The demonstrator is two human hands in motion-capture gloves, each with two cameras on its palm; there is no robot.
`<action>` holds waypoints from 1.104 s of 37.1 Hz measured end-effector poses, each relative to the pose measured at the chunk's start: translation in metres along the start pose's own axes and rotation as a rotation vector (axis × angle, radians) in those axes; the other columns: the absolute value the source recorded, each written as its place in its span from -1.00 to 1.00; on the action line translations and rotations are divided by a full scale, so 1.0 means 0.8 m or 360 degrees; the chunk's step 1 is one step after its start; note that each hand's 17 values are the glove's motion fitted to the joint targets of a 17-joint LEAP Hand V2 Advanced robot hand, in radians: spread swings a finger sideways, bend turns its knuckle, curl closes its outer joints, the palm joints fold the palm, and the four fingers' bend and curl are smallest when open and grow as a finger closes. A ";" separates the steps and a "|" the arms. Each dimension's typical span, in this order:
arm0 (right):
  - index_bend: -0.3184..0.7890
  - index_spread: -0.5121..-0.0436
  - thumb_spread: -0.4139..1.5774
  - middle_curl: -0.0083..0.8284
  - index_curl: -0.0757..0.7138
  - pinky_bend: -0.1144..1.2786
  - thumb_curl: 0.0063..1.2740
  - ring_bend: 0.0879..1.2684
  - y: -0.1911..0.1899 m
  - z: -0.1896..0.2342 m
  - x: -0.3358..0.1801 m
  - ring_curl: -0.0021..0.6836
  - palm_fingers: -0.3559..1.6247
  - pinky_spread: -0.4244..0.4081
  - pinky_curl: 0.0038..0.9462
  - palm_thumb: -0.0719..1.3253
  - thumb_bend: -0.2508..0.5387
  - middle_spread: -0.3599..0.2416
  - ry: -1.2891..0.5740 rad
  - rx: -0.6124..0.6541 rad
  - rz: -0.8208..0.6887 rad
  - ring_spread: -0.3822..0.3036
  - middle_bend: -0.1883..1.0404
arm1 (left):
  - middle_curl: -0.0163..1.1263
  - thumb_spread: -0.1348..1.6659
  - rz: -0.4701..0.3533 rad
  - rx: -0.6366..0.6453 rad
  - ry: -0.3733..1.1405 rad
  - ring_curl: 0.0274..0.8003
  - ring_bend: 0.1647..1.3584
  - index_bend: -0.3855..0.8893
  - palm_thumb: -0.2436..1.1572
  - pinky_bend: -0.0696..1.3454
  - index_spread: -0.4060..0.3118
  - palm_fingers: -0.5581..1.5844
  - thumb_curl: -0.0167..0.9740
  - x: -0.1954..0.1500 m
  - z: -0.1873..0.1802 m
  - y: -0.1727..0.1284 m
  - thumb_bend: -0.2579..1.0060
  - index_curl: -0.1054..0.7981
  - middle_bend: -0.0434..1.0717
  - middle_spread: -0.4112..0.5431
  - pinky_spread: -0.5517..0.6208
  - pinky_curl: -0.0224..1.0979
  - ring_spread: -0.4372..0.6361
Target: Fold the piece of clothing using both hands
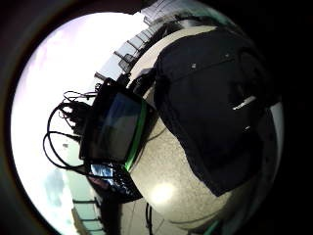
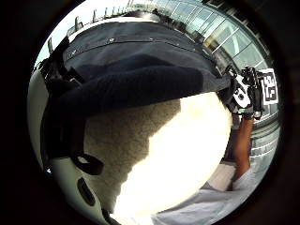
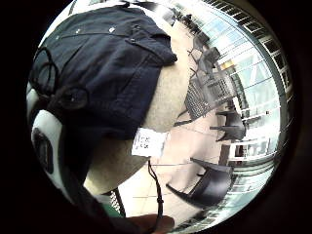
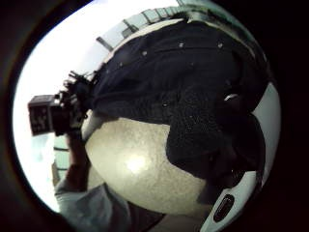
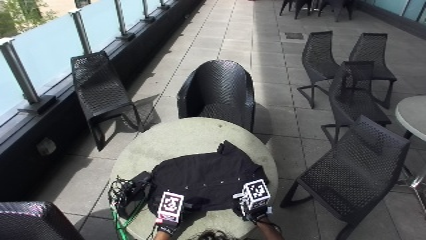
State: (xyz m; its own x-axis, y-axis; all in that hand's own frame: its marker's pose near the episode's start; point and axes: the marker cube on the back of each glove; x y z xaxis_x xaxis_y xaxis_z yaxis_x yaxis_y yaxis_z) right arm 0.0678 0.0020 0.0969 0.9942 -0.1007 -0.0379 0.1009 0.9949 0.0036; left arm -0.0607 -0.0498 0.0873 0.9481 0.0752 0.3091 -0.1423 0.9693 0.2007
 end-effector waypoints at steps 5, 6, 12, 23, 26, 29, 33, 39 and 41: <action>-0.01 -0.17 0.52 -0.04 0.13 -0.31 -0.50 -0.22 0.033 -0.038 0.002 0.03 0.67 -0.34 -0.29 0.37 -0.01 -0.62 -0.0085 -0.0233 -0.0117 -0.69 -0.13 | -0.21 0.55 0.0095 -0.0312 0.0176 -0.18 -0.23 0.00 0.33 -0.49 -0.68 0.68 -0.29 0.005 -0.038 0.045 -0.42 -0.02 -0.30 -0.77 -0.36 -0.32 -0.76; -0.05 -0.16 0.52 -0.02 0.12 -0.30 -0.50 -0.18 0.038 -0.048 0.001 0.07 0.73 -0.39 -0.28 0.38 -0.02 -0.63 -0.0121 -0.0289 -0.0133 -0.69 -0.10 | -0.19 0.55 0.0114 -0.0361 0.0204 -0.16 -0.22 -0.01 0.34 -0.49 -0.69 0.71 -0.29 0.004 -0.047 0.050 -0.42 -0.01 -0.26 -0.79 -0.39 -0.32 -0.79; -0.13 -0.12 0.52 0.06 0.14 -0.29 -0.52 -0.04 0.017 -0.105 0.003 0.18 0.80 -0.57 -0.25 0.40 -0.08 -0.65 -0.0277 -0.0349 -0.0145 -0.70 0.01 | -0.15 0.55 0.0196 -0.0552 0.0367 -0.09 -0.16 -0.03 0.37 -0.52 -0.77 0.74 -0.29 -0.012 -0.094 0.042 -0.45 0.06 -0.21 -0.86 -0.49 -0.29 -0.86; -0.13 -0.10 0.54 0.16 0.15 -0.14 -0.56 0.28 -0.158 -0.146 -0.006 0.40 0.83 -0.81 -0.18 0.42 -0.21 -0.60 -0.0234 -0.0413 0.0140 -0.58 0.16 | -0.11 0.46 -0.0313 -0.0253 0.0212 0.01 -0.04 -0.17 0.34 -0.45 -0.78 0.78 -0.29 -0.071 -0.092 -0.137 -0.57 0.07 -0.08 -0.93 -0.60 -0.23 -0.93; -0.11 -0.10 0.54 0.17 0.17 -0.10 -0.57 0.30 -0.184 -0.133 -0.006 0.43 0.82 -0.83 -0.16 0.41 -0.25 -0.59 -0.0085 -0.0515 0.0253 -0.55 0.18 | -0.10 0.43 -0.0355 -0.0357 0.0156 0.04 0.00 -0.15 0.34 -0.43 -0.80 0.79 -0.30 -0.074 -0.059 -0.166 -0.60 0.08 -0.04 -0.95 -0.63 -0.22 -0.94; -0.09 -0.10 0.54 0.18 0.19 -0.07 -0.57 0.32 -0.210 -0.107 -0.004 0.44 0.81 -0.82 -0.14 0.42 -0.28 -0.59 0.0037 -0.0584 0.0310 -0.55 0.19 | -0.10 0.41 -0.0392 -0.0415 0.0027 0.04 -0.01 -0.11 0.35 -0.42 -0.82 0.76 -0.30 -0.073 -0.075 -0.174 -0.61 0.10 -0.05 -0.94 -0.63 -0.20 -0.95; -0.09 -0.10 0.54 0.18 0.22 -0.05 -0.58 0.34 -0.240 -0.075 -0.004 0.46 0.81 -0.82 -0.12 0.42 -0.33 -0.58 0.0177 -0.0545 0.0337 -0.54 0.20 | -0.09 0.43 -0.0393 -0.0531 -0.0034 0.06 -0.01 -0.07 0.38 -0.46 -0.82 0.75 -0.31 -0.067 -0.083 -0.170 -0.61 0.15 -0.03 -0.94 -0.61 -0.20 -0.94; -0.06 -0.10 0.53 0.21 0.26 -0.03 -0.59 0.35 -0.244 -0.061 -0.010 0.48 0.81 -0.79 -0.11 0.42 -0.39 -0.56 0.0198 -0.0606 0.0332 -0.51 0.25 | -0.07 0.44 -0.0392 -0.0545 0.0018 0.08 0.02 -0.03 0.39 -0.56 -0.84 0.76 -0.33 -0.068 -0.067 -0.167 -0.61 0.21 0.02 -0.95 -0.58 -0.21 -0.95; -0.06 -0.11 0.53 0.21 0.28 -0.02 -0.60 0.35 -0.238 -0.069 -0.010 0.49 0.81 -0.79 -0.10 0.43 -0.39 -0.56 0.0119 -0.0568 0.0351 -0.51 0.27 | -0.07 0.44 -0.0406 -0.0433 0.0027 0.09 0.03 -0.02 0.39 -0.58 -0.86 0.76 -0.33 -0.072 -0.068 -0.171 -0.61 0.23 0.03 -0.94 -0.57 -0.21 -0.95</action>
State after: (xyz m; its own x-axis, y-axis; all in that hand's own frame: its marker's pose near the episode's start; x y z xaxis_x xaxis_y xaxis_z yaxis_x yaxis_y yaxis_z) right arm 0.0389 -0.1860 0.0412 0.9838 0.1026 -0.1473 -0.1462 0.9341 -0.3257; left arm -0.0802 -0.1741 -0.0089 0.9482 -0.1754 0.2650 0.1780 0.9839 0.0145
